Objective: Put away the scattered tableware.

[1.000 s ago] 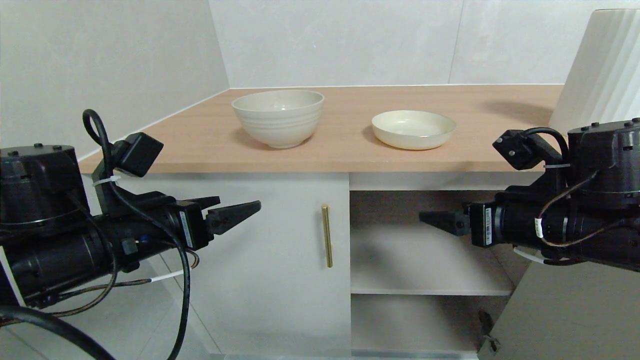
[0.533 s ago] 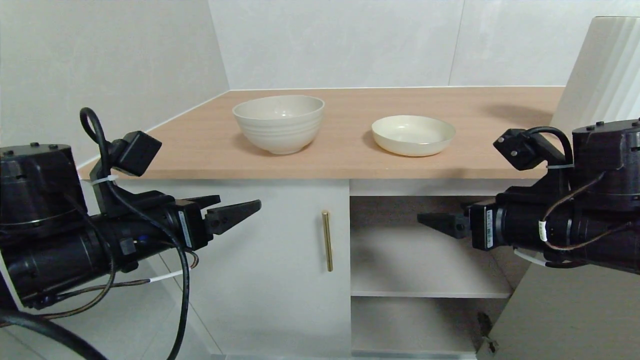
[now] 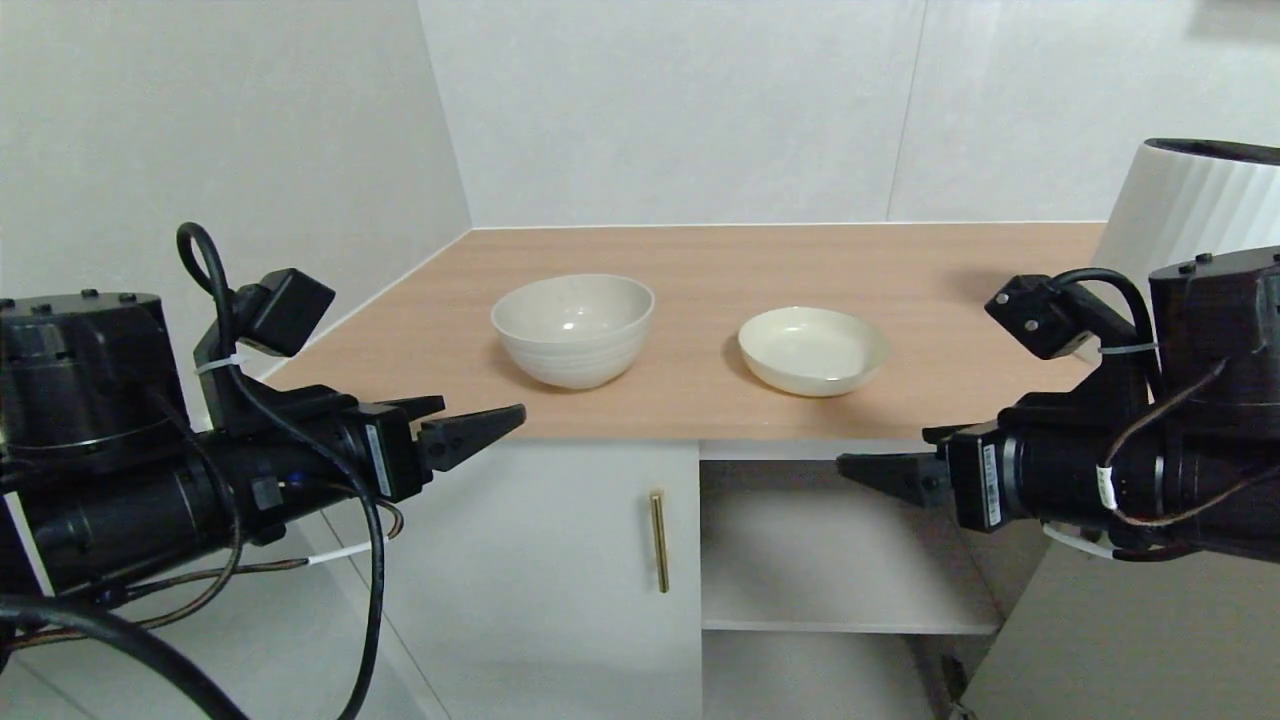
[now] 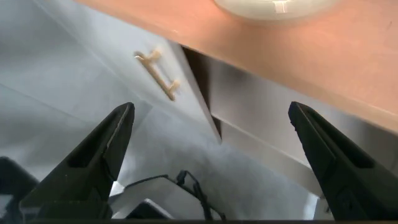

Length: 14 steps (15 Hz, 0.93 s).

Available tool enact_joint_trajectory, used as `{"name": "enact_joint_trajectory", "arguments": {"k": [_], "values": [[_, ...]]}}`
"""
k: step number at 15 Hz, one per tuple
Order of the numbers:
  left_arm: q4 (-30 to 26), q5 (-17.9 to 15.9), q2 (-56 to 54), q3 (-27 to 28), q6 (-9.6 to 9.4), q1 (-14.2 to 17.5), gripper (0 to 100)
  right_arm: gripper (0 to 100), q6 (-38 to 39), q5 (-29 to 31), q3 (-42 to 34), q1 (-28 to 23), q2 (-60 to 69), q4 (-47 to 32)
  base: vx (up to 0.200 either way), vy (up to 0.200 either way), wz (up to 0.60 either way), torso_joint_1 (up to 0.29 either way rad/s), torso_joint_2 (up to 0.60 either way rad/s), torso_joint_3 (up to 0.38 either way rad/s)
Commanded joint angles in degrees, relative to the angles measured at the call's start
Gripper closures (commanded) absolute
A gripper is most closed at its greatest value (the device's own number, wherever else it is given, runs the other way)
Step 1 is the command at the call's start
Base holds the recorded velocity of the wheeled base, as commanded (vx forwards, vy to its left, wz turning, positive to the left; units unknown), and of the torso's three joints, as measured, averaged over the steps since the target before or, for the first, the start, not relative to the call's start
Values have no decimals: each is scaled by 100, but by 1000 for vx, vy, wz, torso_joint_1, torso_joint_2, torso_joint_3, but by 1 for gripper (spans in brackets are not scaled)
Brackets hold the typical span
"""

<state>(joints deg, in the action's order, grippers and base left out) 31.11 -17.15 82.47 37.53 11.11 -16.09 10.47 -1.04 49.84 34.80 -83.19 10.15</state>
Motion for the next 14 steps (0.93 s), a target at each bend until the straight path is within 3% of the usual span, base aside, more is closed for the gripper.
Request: {"name": "enact_joint_trajectory", "arguments": {"k": [1,14], "values": [[0,1,32,-1,6,1,0,0,51,-2,105,70,215,-84,0,0,0,139,-461,-320],[-17,19,173,210,6,18,0,0,60,-2,413,26,-171,-57,0,0,0,179,-477,-302]]}}
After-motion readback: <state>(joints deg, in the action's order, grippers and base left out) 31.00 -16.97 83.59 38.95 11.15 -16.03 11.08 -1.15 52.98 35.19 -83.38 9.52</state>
